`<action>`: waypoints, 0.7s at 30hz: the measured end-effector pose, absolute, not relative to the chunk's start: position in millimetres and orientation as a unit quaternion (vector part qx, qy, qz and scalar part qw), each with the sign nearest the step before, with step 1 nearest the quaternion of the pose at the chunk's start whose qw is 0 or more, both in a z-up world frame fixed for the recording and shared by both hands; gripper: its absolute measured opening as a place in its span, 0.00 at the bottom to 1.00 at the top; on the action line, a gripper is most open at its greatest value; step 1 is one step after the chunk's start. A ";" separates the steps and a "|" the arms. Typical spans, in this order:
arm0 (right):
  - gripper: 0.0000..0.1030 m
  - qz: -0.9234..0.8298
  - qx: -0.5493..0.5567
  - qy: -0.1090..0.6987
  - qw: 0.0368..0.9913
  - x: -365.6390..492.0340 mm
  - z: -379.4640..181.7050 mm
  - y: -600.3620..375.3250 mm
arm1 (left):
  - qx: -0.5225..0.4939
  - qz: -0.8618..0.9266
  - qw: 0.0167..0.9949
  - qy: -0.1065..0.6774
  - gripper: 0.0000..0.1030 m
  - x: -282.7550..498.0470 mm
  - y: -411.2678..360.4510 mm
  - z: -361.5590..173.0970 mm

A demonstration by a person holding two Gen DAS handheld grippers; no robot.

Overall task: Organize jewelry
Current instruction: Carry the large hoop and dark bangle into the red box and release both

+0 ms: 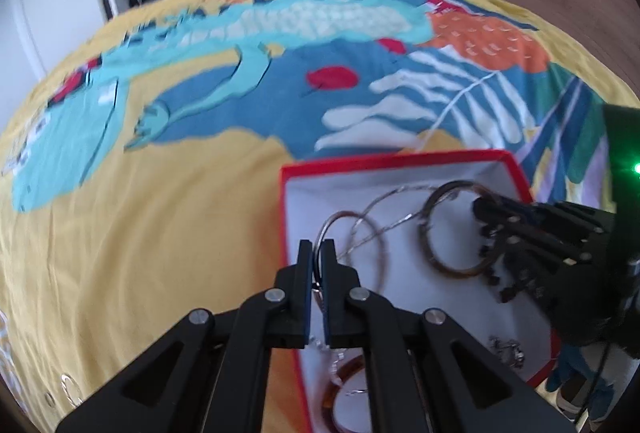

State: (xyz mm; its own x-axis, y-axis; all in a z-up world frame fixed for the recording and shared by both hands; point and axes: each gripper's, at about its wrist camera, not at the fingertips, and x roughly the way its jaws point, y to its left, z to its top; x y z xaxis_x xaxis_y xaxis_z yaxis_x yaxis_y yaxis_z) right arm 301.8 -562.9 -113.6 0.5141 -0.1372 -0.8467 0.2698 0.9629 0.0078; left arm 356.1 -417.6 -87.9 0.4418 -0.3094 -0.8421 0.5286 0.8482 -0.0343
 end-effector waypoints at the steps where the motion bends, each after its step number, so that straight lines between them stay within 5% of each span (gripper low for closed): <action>1: 0.09 -0.118 0.071 0.479 0.867 302.0 -115.5 -563.6 | 0.117 -0.246 0.839 0.471 0.04 356.6 -415.6 -92.8; 13: 0.11 -0.129 0.071 0.486 0.861 304.0 -121.5 -566.5 | 0.136 -0.242 0.825 0.492 0.07 339.7 -423.2 -109.2; 21: 0.39 -0.129 0.079 0.472 0.869 299.2 -107.8 -565.7 | 0.127 -0.241 0.817 0.509 0.07 341.8 -421.5 -106.1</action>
State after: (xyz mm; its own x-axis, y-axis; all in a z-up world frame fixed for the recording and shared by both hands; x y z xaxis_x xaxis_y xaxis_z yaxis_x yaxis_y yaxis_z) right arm 299.2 -565.7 -107.8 0.5216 -0.1502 -0.8399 0.2993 0.9540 0.0153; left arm 341.8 -421.5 -106.1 0.3664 -0.2649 -0.8919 0.5226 0.8517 -0.0383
